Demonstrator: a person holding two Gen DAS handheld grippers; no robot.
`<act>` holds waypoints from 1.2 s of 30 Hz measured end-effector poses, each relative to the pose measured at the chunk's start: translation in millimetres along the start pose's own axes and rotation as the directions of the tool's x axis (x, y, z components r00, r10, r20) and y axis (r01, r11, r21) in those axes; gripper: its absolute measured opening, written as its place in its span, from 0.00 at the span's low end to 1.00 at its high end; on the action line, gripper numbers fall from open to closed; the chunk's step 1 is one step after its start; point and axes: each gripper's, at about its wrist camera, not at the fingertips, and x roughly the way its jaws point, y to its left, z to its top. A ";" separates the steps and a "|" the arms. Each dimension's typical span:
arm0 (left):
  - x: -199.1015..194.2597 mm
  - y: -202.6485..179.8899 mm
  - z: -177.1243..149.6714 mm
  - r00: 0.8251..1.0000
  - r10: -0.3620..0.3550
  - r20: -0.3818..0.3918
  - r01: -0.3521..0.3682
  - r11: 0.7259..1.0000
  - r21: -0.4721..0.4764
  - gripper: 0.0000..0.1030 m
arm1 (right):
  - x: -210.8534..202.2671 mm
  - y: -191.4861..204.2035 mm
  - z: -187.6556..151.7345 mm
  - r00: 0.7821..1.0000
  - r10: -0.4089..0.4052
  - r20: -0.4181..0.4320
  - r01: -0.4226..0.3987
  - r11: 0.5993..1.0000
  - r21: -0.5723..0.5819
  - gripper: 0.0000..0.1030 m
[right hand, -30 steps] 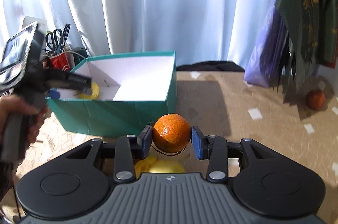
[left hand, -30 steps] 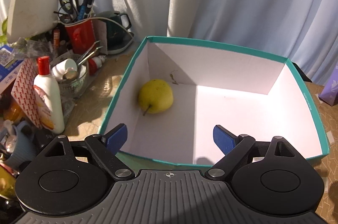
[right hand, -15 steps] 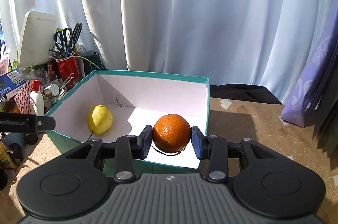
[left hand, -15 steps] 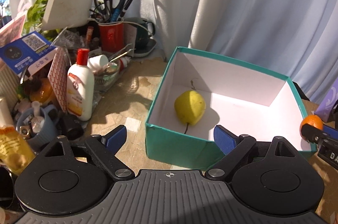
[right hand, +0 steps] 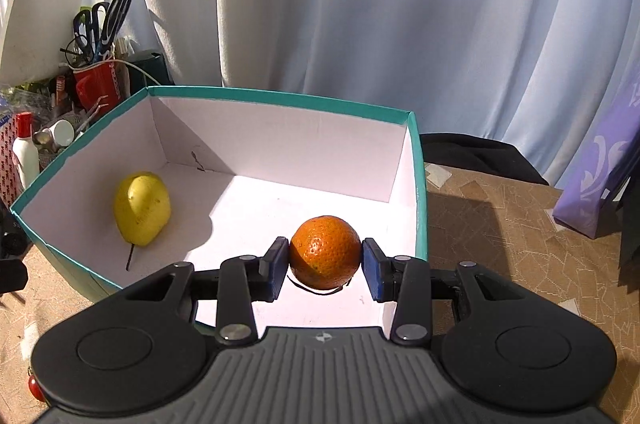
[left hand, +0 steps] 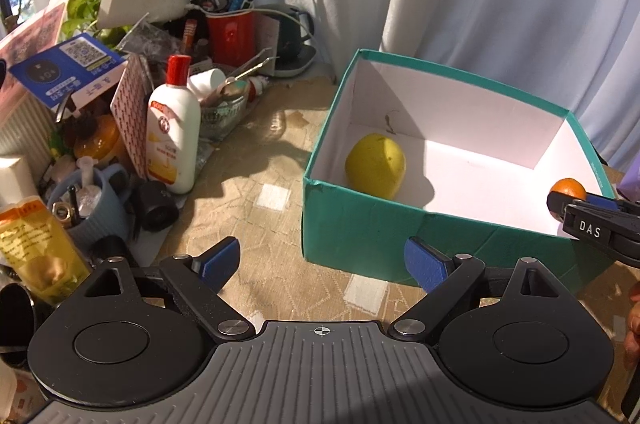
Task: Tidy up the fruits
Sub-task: 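Lower the orange into the teal box and open the right tool, then grasp a red cherry tomato with the left tool while the right tool moves to the pear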
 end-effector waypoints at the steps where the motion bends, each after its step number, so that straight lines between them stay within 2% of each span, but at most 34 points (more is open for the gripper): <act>1: 0.0 0.1 -0.3 1.000 -0.003 -0.002 0.003 1.000 -0.001 0.91 | 1.9 2.1 -0.7 1.000 -0.008 0.000 0.008 1.000 -0.015 0.38; 3: 0.0 -0.2 -1.0 1.000 -0.001 -0.002 0.001 1.000 0.001 0.91 | 4.6 5.8 -1.4 0.999 -0.035 0.000 0.035 0.998 -0.047 0.38; 10: 2.3 -0.7 -1.7 1.000 -0.005 -0.013 0.005 1.000 0.007 0.91 | 7.2 6.7 -0.6 0.999 -0.043 -0.003 0.043 0.997 -0.065 0.38; 14: 1.9 -1.9 -2.4 1.000 -0.008 -0.013 0.008 1.000 0.012 0.91 | 8.0 8.5 -0.6 0.999 -0.037 0.000 0.036 0.997 -0.064 0.42; 17: 3.2 -2.1 -2.8 1.000 -0.013 -0.019 0.013 1.000 0.015 0.91 | 6.6 10.2 0.3 0.999 -0.032 0.004 0.032 0.997 -0.066 0.51; 20: 3.9 -2.2 -4.3 1.000 -0.013 -0.024 0.013 1.000 0.019 0.91 | 2.6 12.1 1.0 0.999 -0.036 0.024 0.038 0.996 -0.079 0.69; 23: 4.1 -1.7 -5.1 1.000 -0.014 -0.024 0.014 1.000 0.016 0.92 | -4.1 10.0 2.3 0.999 -0.032 0.041 0.035 0.997 -0.066 0.72; 29: 2.7 4.3 -10.1 0.999 -0.041 -0.003 0.041 0.999 0.018 0.92 | -45.6 -3.0 -2.9 0.992 -0.005 0.123 0.001 1.000 0.029 0.76; 36: 6.9 15.1 -34.0 0.995 -0.097 -0.009 0.098 0.994 0.047 0.92 | -119.4 -13.5 -45.9 0.979 -0.006 0.203 -0.016 0.994 0.106 0.80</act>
